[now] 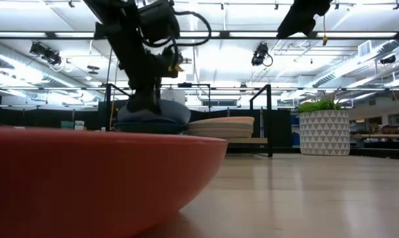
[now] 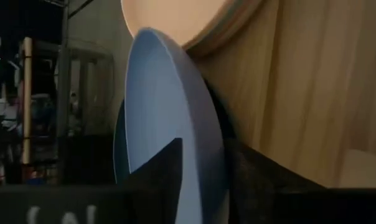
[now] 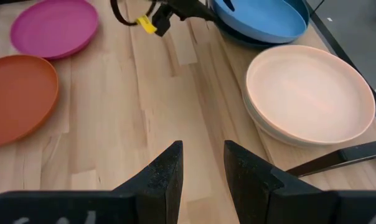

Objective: Place and stack plates onto a shelf
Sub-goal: Stack the blue plate on top of the dark green plate, then stack the orange plate on top of the stacked plates on the shelf, then stack the pink plate on top of the stacked plates on the shelf

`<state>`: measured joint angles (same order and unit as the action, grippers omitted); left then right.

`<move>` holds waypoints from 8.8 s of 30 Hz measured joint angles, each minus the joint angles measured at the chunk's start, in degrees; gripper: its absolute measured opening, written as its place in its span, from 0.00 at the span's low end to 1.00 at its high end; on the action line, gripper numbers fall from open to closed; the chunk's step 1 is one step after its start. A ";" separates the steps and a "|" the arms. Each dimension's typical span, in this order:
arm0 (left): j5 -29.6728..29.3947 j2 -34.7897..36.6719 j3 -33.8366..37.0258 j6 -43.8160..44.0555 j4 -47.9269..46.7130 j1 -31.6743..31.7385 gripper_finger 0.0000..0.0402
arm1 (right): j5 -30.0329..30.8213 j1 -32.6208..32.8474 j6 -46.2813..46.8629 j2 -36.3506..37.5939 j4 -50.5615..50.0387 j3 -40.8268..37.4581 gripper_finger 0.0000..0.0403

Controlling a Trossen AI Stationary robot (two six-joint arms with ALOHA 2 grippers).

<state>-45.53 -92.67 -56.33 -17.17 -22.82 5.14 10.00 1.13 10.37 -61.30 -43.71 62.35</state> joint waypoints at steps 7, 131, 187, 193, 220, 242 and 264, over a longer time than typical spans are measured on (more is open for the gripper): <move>6.60 4.42 -1.55 1.91 0.16 -0.26 0.40 | -0.55 0.29 0.00 -0.02 -0.03 -0.53 0.30; 53.98 -17.50 -45.25 -25.66 -37.49 45.30 0.07 | -2.08 2.48 -10.57 -9.03 47.62 -24.65 0.30; 44.87 -17.04 -28.40 76.42 -46.85 -31.83 0.33 | -5.38 7.89 -17.91 -10.75 55.84 -31.87 0.30; 44.18 -17.54 -28.40 103.04 -46.85 -37.57 0.33 | -5.42 9.55 -19.10 -10.75 58.15 -31.87 0.30; 47.07 -26.90 -29.28 110.54 -43.75 -42.74 0.05 | -10.10 14.25 -19.54 -10.75 59.52 -31.87 0.30; 16.93 -25.50 -55.10 43.04 -66.95 -32.98 0.04 | -9.65 14.25 -18.93 -10.75 59.50 -31.87 0.30; 25.77 -10.11 -32.18 3.91 -47.46 5.01 0.04 | 0.04 14.24 -16.36 -10.75 59.02 -31.87 0.30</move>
<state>-19.75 -102.78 -88.51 -13.26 -70.28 10.15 10.04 15.37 -5.99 -72.05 15.31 30.48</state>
